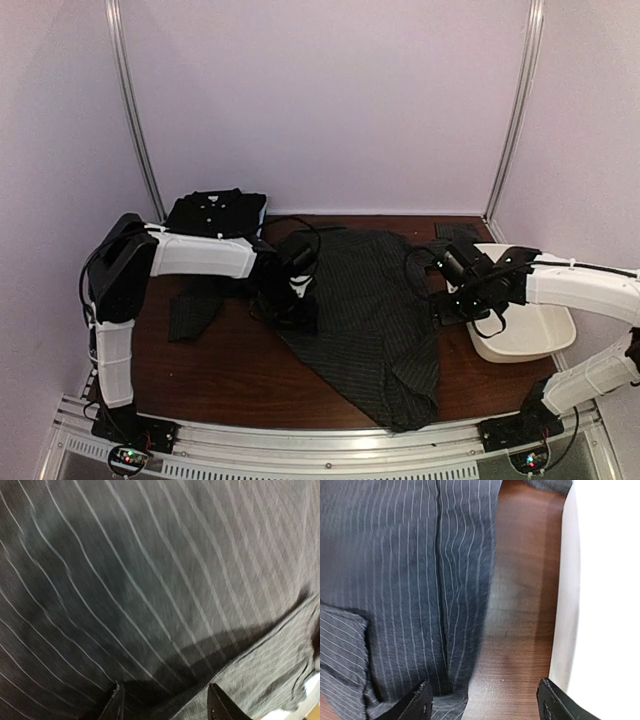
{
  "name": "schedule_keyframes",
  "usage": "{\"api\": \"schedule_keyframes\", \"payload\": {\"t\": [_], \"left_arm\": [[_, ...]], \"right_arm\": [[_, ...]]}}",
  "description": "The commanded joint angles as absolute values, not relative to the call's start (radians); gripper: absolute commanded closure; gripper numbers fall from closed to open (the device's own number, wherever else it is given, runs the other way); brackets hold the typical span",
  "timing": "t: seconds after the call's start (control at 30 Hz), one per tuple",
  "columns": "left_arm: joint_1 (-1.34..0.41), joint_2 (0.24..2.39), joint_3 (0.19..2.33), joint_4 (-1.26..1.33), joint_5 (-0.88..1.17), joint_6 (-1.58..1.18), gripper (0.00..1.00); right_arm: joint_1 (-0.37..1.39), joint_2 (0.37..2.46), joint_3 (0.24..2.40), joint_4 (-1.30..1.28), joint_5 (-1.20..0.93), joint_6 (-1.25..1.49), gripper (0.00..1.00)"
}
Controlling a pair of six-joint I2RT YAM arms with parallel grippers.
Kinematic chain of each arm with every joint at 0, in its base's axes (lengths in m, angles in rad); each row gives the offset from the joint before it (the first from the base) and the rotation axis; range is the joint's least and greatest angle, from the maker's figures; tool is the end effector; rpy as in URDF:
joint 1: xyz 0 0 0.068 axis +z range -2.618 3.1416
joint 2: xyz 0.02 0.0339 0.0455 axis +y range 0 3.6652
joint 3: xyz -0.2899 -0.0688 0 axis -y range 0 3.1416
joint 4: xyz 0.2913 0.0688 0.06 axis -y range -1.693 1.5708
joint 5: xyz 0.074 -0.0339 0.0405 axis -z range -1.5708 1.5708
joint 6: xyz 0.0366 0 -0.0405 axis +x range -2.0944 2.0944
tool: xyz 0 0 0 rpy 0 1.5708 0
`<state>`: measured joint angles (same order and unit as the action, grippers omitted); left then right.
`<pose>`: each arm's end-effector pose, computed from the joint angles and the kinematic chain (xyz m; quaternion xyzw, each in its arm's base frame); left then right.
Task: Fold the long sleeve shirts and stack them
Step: Flatten out the crumpled shirt at the center of the board.
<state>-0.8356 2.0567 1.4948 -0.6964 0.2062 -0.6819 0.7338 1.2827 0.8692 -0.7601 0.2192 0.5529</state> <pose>0.3081 -0.3519 0.1609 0.0914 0.9784 -0.1803 0.0424 0.2065 0.1755 0.2282 -0.0665 0.9724 0.0318 0.2212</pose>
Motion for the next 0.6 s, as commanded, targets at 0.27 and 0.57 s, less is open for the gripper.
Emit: {"api": "schedule_keyframes", "payload": {"t": [0.27,0.57], "left_arm": [[-0.931,1.808,1.199,-0.645,0.369,-0.646,0.43],[-0.978,1.637,0.970,-0.632,0.391,-0.611,0.42]], "right_arm": [[0.833,1.366,1.034,-0.739,0.131,0.573,0.27],[1.005,1.471,1.009,-0.589,0.070,0.673,0.26]]}}
